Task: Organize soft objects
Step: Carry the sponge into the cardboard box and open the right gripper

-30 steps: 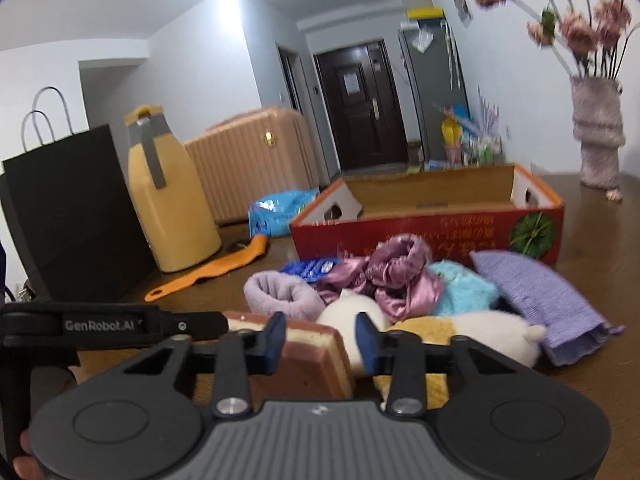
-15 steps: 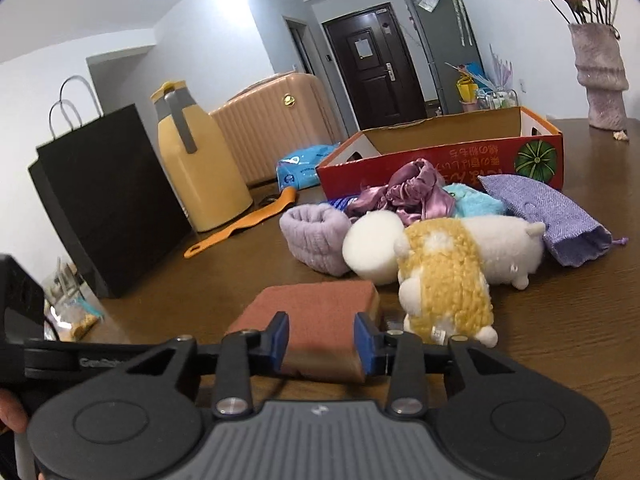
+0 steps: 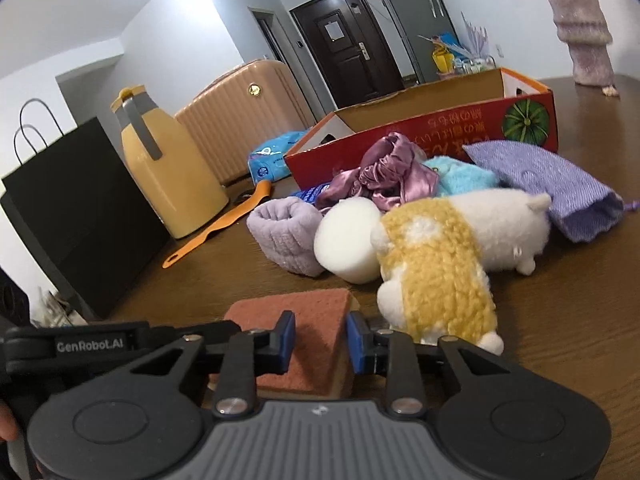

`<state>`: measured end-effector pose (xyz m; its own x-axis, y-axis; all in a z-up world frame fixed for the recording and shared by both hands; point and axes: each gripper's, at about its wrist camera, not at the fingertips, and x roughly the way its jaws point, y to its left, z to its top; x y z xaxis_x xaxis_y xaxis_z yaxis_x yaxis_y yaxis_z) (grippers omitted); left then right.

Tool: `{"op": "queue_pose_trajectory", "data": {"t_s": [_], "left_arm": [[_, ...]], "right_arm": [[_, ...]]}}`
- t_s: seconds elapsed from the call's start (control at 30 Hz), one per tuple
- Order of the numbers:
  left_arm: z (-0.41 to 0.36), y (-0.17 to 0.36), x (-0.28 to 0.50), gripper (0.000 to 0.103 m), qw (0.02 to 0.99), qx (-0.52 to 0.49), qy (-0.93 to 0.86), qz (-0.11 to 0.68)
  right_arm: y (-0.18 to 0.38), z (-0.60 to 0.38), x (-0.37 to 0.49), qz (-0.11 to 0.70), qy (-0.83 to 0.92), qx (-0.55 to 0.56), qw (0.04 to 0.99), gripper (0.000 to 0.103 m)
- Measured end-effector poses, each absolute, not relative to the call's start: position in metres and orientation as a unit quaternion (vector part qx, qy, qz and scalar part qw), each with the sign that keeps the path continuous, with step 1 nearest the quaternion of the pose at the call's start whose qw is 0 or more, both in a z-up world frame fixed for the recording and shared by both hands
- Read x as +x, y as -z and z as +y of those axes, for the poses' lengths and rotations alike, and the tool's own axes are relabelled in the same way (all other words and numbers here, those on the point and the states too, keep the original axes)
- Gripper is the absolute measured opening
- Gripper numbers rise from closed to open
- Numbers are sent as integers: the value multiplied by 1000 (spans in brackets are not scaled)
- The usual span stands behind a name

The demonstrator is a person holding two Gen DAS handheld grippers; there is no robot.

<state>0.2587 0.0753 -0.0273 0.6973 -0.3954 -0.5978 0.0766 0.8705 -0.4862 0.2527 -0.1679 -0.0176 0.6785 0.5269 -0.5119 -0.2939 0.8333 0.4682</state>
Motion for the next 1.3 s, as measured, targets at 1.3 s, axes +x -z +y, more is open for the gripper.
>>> {"op": "queue_pose_trajectory", "data": {"t_s": [1.3], "left_arm": [[61,-40,681,27,890,-179,91,410]], "right_arm": [[-50,-155,694,396,-157,181,886,18]]}}
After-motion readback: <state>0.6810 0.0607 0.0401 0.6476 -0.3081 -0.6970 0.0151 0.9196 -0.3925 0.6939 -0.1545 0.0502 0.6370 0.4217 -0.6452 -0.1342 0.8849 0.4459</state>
